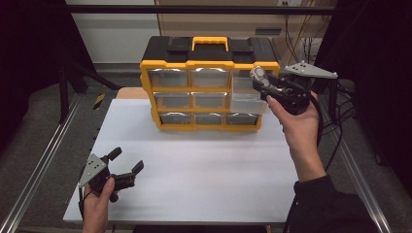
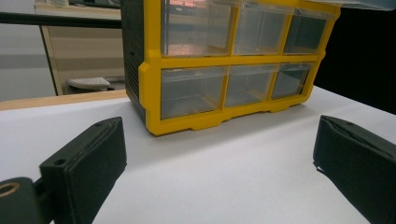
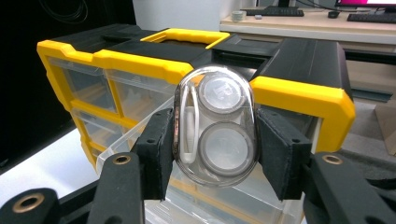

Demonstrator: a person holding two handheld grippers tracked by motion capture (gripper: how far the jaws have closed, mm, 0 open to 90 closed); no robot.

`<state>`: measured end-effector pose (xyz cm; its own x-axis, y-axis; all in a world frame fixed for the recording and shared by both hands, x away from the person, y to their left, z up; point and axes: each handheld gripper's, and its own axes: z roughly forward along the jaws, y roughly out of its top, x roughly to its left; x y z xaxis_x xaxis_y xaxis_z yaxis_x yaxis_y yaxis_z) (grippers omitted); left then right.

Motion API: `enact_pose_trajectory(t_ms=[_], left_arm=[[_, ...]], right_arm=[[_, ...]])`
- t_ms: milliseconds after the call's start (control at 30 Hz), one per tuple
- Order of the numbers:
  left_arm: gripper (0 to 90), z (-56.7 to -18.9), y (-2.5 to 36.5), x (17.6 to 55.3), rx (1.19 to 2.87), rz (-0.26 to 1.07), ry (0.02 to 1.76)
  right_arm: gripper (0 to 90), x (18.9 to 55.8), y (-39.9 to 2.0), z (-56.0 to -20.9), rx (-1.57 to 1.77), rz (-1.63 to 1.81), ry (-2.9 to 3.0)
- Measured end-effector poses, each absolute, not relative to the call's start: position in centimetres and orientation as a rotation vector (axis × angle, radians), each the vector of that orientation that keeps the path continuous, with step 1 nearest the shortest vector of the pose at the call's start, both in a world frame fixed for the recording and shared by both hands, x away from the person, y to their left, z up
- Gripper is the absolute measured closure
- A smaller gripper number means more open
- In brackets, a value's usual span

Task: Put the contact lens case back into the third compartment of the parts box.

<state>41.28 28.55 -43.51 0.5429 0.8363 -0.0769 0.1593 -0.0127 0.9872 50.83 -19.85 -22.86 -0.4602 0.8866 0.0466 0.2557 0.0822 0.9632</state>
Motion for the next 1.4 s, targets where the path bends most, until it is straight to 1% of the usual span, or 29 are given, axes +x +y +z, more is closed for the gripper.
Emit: enact_pose_trajectory(t_ms=[100, 200, 533, 1000, 1267, 1400], left_arm=[[2.4, -43.5, 28.59, 41.29, 1.518, 0.669, 0.89], [2.3, -43.5, 28.57, 41.3, 1.518, 0.669, 0.889], [2.3, -43.49, 28.55, 41.28, 1.515, 0.669, 0.889], [2.4, -43.49, 28.56, 41.27, 1.514, 0.669, 0.889], [2.3, -43.49, 28.55, 41.28, 1.514, 0.669, 0.889], [2.4, -43.48, 28.58, 41.27, 1.515, 0.67, 0.889]], right_arm=[[45.7, 50.91, -19.92, -22.82, 1.14, 1.424, 1.783], [45.8, 50.82, -19.98, -22.72, 1.139, 1.433, 1.774], [41.6, 50.56, -19.93, -22.54, 1.134, 1.461, 1.752], [27.4, 50.56, -19.81, -22.46, 1.124, 1.517, 1.706], [16.2, 50.66, -19.94, -22.38, 1.125, 1.532, 1.651], [12.5, 50.6, -19.96, -22.35, 1.126, 1.518, 1.635]])
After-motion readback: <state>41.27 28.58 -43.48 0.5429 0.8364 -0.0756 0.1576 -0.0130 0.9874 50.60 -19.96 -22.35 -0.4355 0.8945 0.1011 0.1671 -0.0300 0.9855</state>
